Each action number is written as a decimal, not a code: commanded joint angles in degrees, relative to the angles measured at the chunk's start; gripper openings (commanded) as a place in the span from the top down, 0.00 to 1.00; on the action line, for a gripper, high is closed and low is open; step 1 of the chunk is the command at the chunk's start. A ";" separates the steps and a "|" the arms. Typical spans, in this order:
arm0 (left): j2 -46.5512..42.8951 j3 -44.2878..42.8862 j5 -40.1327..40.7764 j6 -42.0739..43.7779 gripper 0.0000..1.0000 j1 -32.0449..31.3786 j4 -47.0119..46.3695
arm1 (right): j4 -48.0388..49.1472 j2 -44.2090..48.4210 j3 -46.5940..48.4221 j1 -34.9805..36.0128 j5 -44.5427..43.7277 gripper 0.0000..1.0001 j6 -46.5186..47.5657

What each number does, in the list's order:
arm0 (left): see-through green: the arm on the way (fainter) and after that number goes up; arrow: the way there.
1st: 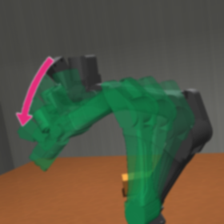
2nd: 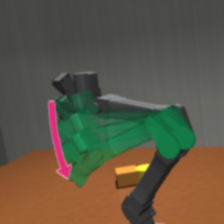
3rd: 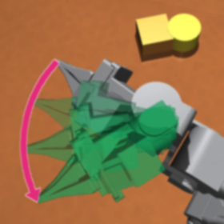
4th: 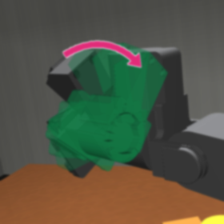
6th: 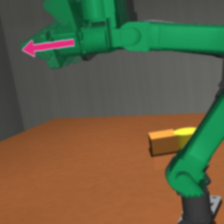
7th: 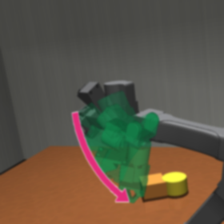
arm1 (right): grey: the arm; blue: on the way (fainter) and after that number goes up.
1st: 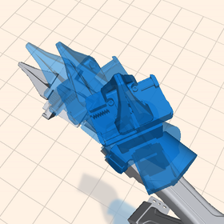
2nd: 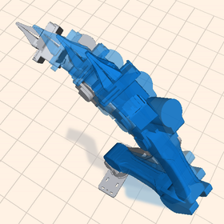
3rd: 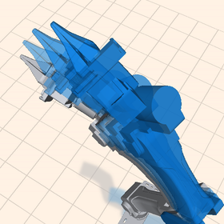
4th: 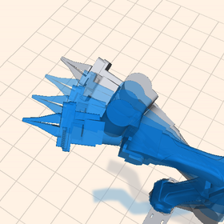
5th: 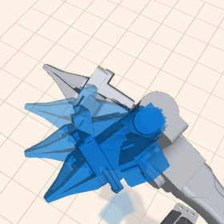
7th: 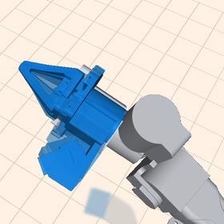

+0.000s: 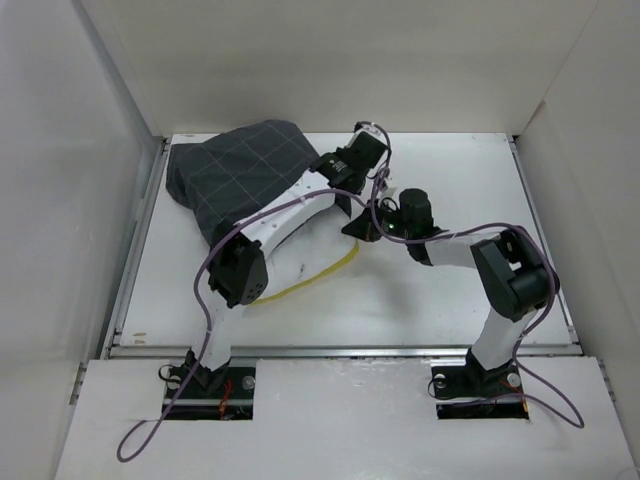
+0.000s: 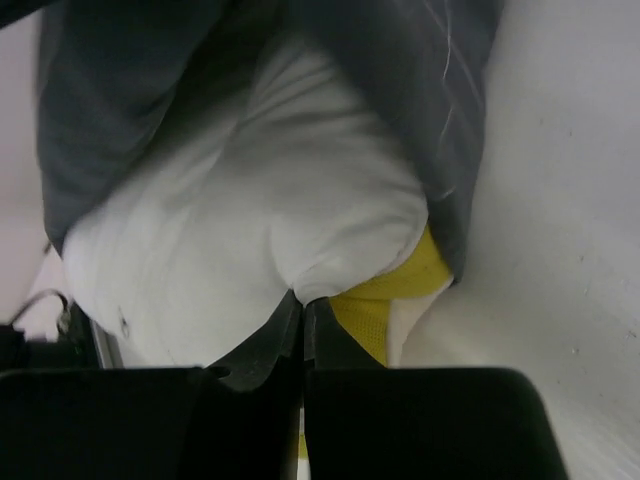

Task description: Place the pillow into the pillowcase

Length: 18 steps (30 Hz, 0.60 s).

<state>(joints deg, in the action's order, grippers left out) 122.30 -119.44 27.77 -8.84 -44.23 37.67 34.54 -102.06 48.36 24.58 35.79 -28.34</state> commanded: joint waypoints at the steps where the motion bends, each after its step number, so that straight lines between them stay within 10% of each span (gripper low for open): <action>1: -11.11 1.21 -7.72 1.02 1.00 -6.83 -2.78 | 13.33 4.14 3.33 1.26 -11.15 1.00 -7.68; 9: -21.48 15.80 -14.06 -9.23 1.00 -15.18 -2.43 | 31.90 12.48 -4.93 1.26 -29.88 1.00 -17.54; 18: -28.34 31.19 -23.90 -13.84 1.00 -15.98 -7.78 | 13.38 9.70 -3.37 2.67 -45.20 1.00 -12.53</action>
<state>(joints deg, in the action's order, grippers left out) 98.37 -90.21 17.45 -19.25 -57.54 29.63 47.07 -90.67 41.41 28.27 2.96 -42.44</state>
